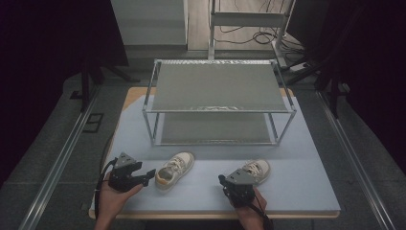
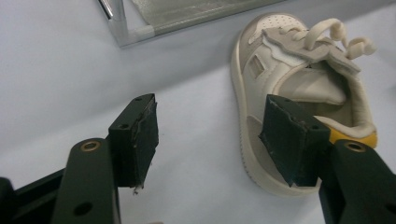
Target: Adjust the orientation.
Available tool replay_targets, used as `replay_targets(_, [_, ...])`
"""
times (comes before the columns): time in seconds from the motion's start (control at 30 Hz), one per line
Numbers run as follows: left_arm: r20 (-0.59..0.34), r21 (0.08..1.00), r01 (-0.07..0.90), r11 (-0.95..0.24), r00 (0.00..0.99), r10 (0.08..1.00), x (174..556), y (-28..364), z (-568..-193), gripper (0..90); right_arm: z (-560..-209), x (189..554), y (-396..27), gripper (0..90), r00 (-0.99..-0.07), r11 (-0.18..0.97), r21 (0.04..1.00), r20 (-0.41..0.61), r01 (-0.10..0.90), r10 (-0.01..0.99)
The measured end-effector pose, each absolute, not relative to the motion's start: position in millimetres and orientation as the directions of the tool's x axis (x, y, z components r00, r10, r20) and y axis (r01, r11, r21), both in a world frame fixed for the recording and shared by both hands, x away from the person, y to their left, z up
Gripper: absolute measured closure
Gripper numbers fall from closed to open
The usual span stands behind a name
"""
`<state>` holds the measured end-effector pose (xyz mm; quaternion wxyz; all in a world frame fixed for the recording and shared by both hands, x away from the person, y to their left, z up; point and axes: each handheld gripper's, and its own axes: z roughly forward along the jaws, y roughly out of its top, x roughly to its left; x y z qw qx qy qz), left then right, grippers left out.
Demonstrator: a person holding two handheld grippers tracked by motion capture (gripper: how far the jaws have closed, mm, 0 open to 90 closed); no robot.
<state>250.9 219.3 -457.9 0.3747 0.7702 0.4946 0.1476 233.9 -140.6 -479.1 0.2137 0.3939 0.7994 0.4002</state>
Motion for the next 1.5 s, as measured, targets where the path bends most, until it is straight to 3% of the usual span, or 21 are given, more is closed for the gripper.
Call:
replay_targets(0.87, [-0.139, 0.710, 0.662, -0.241, 0.468, 0.873, 252, 218, -461, 35.5, -481, 200, -220, 89.4, -0.572, 0.338, 0.800, 0.009, 0.496, 0.820])
replay_targets(1.37, [-0.138, 0.709, 0.662, -0.243, 0.469, 0.872, 252, 218, -461, 35.4, -486, 214, -276, 89.4, -0.446, 0.287, 0.775, -0.007, 0.563, 0.895])
replay_targets(1.5, [-0.139, 0.709, 0.662, -0.244, 0.469, 0.872, 252, 218, -461, 35.4, -493, 218, -291, 89.3, -0.429, 0.247, 0.770, 0.037, 0.588, 0.903])
